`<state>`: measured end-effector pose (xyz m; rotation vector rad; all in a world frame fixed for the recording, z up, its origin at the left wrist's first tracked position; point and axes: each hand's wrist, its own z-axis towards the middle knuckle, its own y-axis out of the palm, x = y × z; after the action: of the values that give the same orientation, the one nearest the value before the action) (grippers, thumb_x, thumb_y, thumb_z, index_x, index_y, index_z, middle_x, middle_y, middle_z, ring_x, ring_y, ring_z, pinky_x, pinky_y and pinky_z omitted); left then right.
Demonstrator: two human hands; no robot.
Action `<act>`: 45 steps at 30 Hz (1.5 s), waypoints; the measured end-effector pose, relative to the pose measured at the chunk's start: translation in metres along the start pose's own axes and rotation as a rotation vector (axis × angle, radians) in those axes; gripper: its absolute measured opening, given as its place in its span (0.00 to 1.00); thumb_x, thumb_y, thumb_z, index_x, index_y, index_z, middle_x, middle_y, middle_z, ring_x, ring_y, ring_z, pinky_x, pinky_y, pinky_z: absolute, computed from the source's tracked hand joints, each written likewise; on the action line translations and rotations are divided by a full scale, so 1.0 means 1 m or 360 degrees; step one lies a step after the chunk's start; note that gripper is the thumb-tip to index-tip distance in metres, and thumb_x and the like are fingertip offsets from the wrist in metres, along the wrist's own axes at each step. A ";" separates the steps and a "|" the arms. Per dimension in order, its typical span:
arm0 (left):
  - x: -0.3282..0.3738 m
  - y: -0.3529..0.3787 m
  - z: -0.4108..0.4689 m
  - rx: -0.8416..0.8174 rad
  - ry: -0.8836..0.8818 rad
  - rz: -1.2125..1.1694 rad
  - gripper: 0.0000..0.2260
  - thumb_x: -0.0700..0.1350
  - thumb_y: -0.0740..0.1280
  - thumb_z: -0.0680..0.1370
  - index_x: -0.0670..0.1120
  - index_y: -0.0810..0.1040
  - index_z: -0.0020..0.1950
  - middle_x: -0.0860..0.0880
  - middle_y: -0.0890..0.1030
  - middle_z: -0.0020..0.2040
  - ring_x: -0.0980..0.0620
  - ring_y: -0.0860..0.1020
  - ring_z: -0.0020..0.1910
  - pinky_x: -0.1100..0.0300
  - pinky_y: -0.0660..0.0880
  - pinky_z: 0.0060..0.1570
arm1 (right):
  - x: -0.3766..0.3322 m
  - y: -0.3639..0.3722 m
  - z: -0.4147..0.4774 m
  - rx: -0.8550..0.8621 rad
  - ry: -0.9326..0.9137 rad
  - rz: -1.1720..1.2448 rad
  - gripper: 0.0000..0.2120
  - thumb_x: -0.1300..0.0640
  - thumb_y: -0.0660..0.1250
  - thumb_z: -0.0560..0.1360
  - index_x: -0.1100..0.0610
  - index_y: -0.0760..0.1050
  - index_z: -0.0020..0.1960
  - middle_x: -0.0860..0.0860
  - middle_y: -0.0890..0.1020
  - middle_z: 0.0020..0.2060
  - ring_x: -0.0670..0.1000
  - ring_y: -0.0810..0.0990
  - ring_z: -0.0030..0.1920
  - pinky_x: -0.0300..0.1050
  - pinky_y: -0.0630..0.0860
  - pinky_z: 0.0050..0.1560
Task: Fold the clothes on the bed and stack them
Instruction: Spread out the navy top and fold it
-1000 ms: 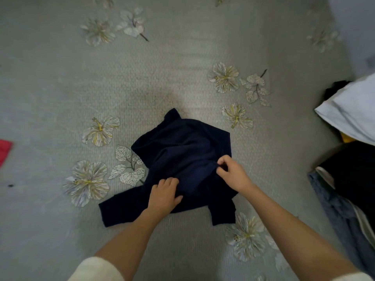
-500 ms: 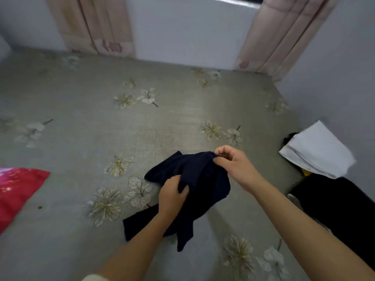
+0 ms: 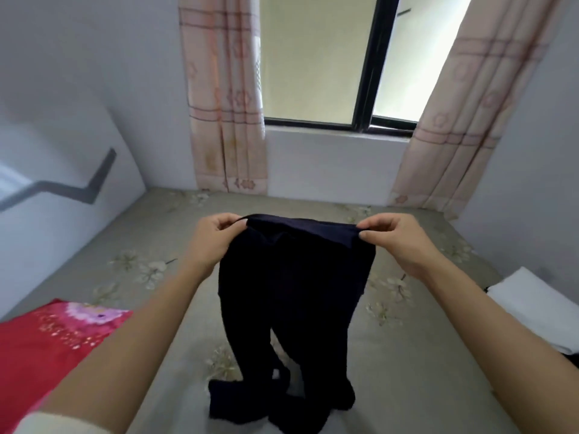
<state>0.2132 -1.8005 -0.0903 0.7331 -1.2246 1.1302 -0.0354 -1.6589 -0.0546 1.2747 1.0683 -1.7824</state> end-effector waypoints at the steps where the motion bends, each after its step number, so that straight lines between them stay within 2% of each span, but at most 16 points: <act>1: 0.012 -0.009 -0.001 -0.0009 0.0034 -0.0016 0.10 0.35 0.65 0.76 0.46 0.78 0.36 0.58 0.80 0.26 0.65 0.75 0.26 0.71 0.72 0.31 | -0.008 0.004 -0.001 0.0031 -0.0018 0.0052 0.18 0.74 0.67 0.69 0.53 0.80 0.30 0.44 0.81 0.25 0.38 0.77 0.27 0.28 0.73 0.33; 5: 0.044 -0.032 -0.008 -0.0084 0.0081 -0.0025 0.10 0.35 0.65 0.76 0.45 0.78 0.37 0.56 0.80 0.26 0.64 0.76 0.26 0.72 0.72 0.31 | -0.039 0.018 -0.008 0.0078 -0.0017 0.0246 0.19 0.72 0.63 0.73 0.55 0.81 0.29 0.45 0.81 0.25 0.40 0.77 0.26 0.31 0.72 0.28; 8: 0.054 -0.044 -0.016 -0.0081 0.0082 -0.0042 0.10 0.35 0.65 0.76 0.47 0.78 0.38 0.54 0.80 0.29 0.62 0.77 0.27 0.69 0.74 0.34 | -0.060 0.021 -0.015 0.0049 0.0040 0.0459 0.13 0.71 0.60 0.74 0.58 0.77 0.38 0.46 0.80 0.24 0.42 0.77 0.25 0.33 0.74 0.27; 11: 0.063 -0.056 -0.028 -0.0149 0.0043 -0.0147 0.10 0.36 0.65 0.76 0.48 0.77 0.38 0.53 0.80 0.26 0.59 0.77 0.26 0.69 0.74 0.29 | -0.071 0.022 -0.023 0.0038 0.0158 0.0674 0.10 0.70 0.60 0.75 0.57 0.73 0.41 0.48 0.78 0.25 0.43 0.75 0.24 0.33 0.73 0.25; 18: 0.059 -0.087 -0.050 -0.0353 -0.0033 -0.0032 0.09 0.35 0.65 0.76 0.46 0.77 0.39 0.51 0.81 0.29 0.57 0.78 0.28 0.68 0.75 0.30 | -0.074 0.031 -0.056 -0.0113 0.0197 0.0548 0.10 0.70 0.61 0.74 0.57 0.73 0.41 0.47 0.77 0.23 0.43 0.75 0.23 0.33 0.72 0.23; 23: -0.004 -0.075 -0.057 -0.0584 -0.0323 0.0348 0.09 0.36 0.64 0.75 0.46 0.78 0.38 0.48 0.78 0.31 0.51 0.74 0.30 0.61 0.70 0.33 | -0.009 0.045 -0.064 -0.0078 0.0469 0.0118 0.09 0.72 0.64 0.73 0.59 0.75 0.39 0.49 0.79 0.26 0.44 0.77 0.24 0.34 0.75 0.26; 27: -0.073 -0.049 -0.066 -0.0715 -0.0639 0.0592 0.09 0.37 0.63 0.76 0.47 0.76 0.38 0.53 0.78 0.27 0.56 0.76 0.28 0.66 0.71 0.29 | 0.068 0.056 -0.069 -0.0138 0.0771 -0.0067 0.09 0.71 0.65 0.73 0.58 0.75 0.40 0.52 0.79 0.32 0.46 0.78 0.28 0.34 0.74 0.27; 31: -0.124 -0.026 -0.077 -0.0921 -0.0864 0.0750 0.11 0.36 0.61 0.77 0.46 0.73 0.37 0.50 0.75 0.33 0.56 0.72 0.30 0.71 0.67 0.25 | 0.125 0.066 -0.065 -0.0251 0.1054 -0.0207 0.07 0.69 0.66 0.73 0.58 0.75 0.41 0.53 0.78 0.35 0.49 0.76 0.34 0.36 0.74 0.32; 35: -0.137 -0.010 -0.037 -0.0767 -0.0823 0.0783 0.11 0.37 0.63 0.78 0.47 0.74 0.36 0.51 0.75 0.35 0.56 0.73 0.34 0.67 0.68 0.31 | 0.139 0.068 -0.023 -0.0195 0.1125 -0.0345 0.10 0.70 0.65 0.73 0.58 0.74 0.37 0.54 0.76 0.35 0.49 0.74 0.33 0.38 0.72 0.32; 37: -0.132 0.001 0.001 -0.0659 -0.0734 0.0698 0.09 0.38 0.63 0.78 0.46 0.75 0.38 0.50 0.76 0.37 0.53 0.74 0.37 0.65 0.71 0.35 | 0.129 0.069 0.014 -0.0091 0.1011 -0.0384 0.13 0.72 0.64 0.73 0.57 0.72 0.34 0.53 0.75 0.33 0.48 0.72 0.33 0.34 0.71 0.30; 39: -0.120 0.013 0.043 -0.0423 -0.0601 0.0515 0.08 0.38 0.61 0.79 0.46 0.75 0.42 0.50 0.75 0.37 0.53 0.74 0.38 0.68 0.71 0.34 | 0.119 0.067 0.058 0.0099 0.0842 -0.0352 0.15 0.72 0.63 0.73 0.57 0.70 0.33 0.52 0.73 0.31 0.48 0.71 0.32 0.30 0.70 0.27; 41: -0.112 0.021 0.081 -0.0099 -0.0512 0.0325 0.09 0.38 0.57 0.80 0.47 0.75 0.46 0.51 0.74 0.38 0.56 0.72 0.37 0.74 0.70 0.31 | 0.117 0.063 0.102 0.0344 0.0656 -0.0326 0.10 0.69 0.62 0.74 0.57 0.74 0.39 0.53 0.76 0.36 0.51 0.75 0.38 0.35 0.74 0.38; 42: -0.119 0.022 0.097 -0.0003 -0.0521 0.0296 0.10 0.39 0.54 0.81 0.46 0.75 0.52 0.49 0.76 0.42 0.56 0.73 0.39 0.75 0.71 0.35 | 0.121 0.061 0.117 0.0407 0.0592 -0.0384 0.07 0.66 0.62 0.74 0.57 0.76 0.47 0.54 0.78 0.42 0.53 0.77 0.45 0.41 0.75 0.47; 43: -0.131 0.024 0.107 -0.0004 -0.0563 0.0336 0.12 0.42 0.53 0.81 0.45 0.72 0.62 0.46 0.77 0.50 0.53 0.75 0.47 0.74 0.72 0.47 | 0.129 0.059 0.128 0.0406 0.0562 -0.0488 0.12 0.63 0.62 0.75 0.56 0.75 0.57 0.54 0.78 0.51 0.54 0.77 0.54 0.46 0.75 0.55; 44: -0.151 0.027 0.109 -0.0075 -0.0650 0.0462 0.18 0.46 0.53 0.81 0.46 0.65 0.70 0.43 0.74 0.62 0.48 0.73 0.59 0.65 0.70 0.61 | 0.140 0.060 0.130 0.0359 0.0578 -0.0609 0.18 0.60 0.62 0.75 0.54 0.70 0.65 0.54 0.75 0.60 0.55 0.73 0.62 0.50 0.71 0.62; 45: -0.177 0.029 0.101 -0.0174 -0.0770 0.0643 0.23 0.50 0.54 0.79 0.48 0.58 0.74 0.42 0.67 0.70 0.44 0.67 0.68 0.53 0.64 0.69 | 0.155 0.062 0.124 0.0312 0.0616 -0.0690 0.23 0.59 0.61 0.76 0.53 0.65 0.70 0.53 0.70 0.67 0.55 0.67 0.68 0.51 0.66 0.67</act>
<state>0.1595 -1.9301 -0.2411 0.7162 -1.8921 1.2357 -0.0731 -1.8083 -0.1949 1.6504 1.5058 -2.0447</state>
